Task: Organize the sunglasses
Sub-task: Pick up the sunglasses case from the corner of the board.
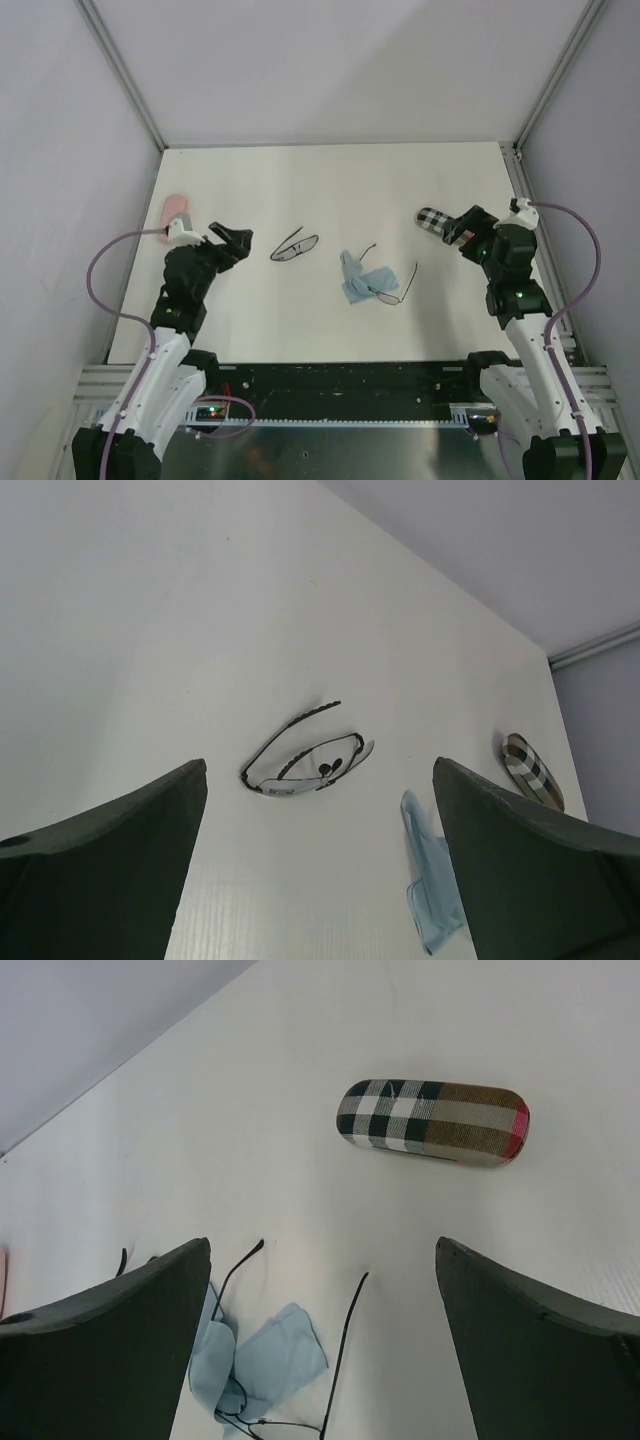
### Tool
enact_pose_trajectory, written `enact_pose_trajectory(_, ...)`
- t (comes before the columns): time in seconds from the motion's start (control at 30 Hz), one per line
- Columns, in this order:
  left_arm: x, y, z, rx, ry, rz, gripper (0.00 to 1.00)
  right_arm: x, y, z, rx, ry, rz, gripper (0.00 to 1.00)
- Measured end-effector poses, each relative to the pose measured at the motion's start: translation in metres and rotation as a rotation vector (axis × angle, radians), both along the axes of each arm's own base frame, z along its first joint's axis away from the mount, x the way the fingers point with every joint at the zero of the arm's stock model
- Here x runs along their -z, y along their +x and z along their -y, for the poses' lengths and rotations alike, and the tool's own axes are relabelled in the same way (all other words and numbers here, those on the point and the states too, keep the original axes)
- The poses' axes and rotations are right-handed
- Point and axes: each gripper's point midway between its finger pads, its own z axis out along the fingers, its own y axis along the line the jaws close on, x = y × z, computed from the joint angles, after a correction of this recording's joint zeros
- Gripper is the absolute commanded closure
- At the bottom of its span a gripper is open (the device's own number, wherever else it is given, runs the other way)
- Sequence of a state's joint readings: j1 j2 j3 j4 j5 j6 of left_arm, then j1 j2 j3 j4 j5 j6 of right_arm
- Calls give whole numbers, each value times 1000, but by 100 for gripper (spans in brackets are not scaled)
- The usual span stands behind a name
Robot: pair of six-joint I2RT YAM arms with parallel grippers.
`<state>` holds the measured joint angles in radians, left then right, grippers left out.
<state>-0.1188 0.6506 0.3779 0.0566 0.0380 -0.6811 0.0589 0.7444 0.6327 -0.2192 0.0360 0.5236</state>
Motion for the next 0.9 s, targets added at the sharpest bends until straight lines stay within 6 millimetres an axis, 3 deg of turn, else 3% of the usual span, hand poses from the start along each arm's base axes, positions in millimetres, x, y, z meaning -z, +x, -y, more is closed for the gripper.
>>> enact_pose_trajectory(0.2,1,20,-16,-95,50,-47,0,12,4,-9,-35,-1,-26,1)
enact_pose_trajectory(0.47,16,78,-63,-265,204,-193,0,64,3,-45,-207,-14,-184,1)
enact_pose_trajectory(0.7,0,121,-112,-396,412,-239,0,61,-3,-68,-301,-38,-162,1)
enact_pose_trajectory(0.9,-6,147,-179,-497,451,-305,0,49,-8,-77,-345,-49,-116,1)
